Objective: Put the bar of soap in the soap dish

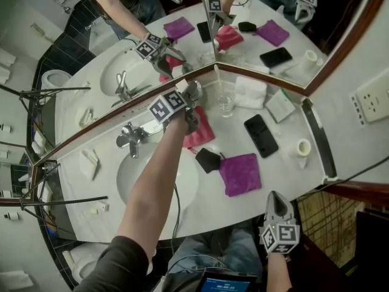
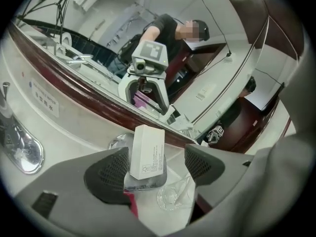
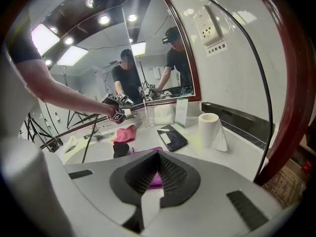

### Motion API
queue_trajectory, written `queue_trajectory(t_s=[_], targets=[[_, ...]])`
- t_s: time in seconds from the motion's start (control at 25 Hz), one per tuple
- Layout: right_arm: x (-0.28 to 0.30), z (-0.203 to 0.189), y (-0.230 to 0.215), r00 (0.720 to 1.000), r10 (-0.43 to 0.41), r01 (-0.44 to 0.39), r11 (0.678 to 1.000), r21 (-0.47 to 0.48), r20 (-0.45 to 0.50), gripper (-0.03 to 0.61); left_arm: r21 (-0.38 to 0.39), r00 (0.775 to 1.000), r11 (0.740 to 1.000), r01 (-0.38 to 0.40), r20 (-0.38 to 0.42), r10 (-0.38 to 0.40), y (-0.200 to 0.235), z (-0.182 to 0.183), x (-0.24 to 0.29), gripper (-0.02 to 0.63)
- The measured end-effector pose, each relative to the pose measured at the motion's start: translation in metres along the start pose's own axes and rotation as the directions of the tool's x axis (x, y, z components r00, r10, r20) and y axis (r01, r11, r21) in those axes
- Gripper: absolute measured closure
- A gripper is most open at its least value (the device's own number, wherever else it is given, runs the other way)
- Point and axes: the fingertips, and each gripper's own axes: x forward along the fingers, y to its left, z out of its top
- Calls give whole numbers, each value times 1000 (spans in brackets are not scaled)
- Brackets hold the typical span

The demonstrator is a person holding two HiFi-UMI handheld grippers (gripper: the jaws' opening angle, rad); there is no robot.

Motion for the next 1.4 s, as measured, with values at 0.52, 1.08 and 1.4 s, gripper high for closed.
queue_trajectory(t_s=[0.52,1.08,1.4], targets=[[-1,-6,-2,1000,-1,1,1000,-7,-9,560,37,1000,999,14,-8,-13,7,1,-5,497],[-6,-1,3,1000,2,-2,1000,-11,8,561,59,1000,998,-3,1,3,9,5,-21,522],[-10,9,12,1000,18,-18,999,-26,19,560,96,1000,995,7,0,-7,-4,9,-46,523]])
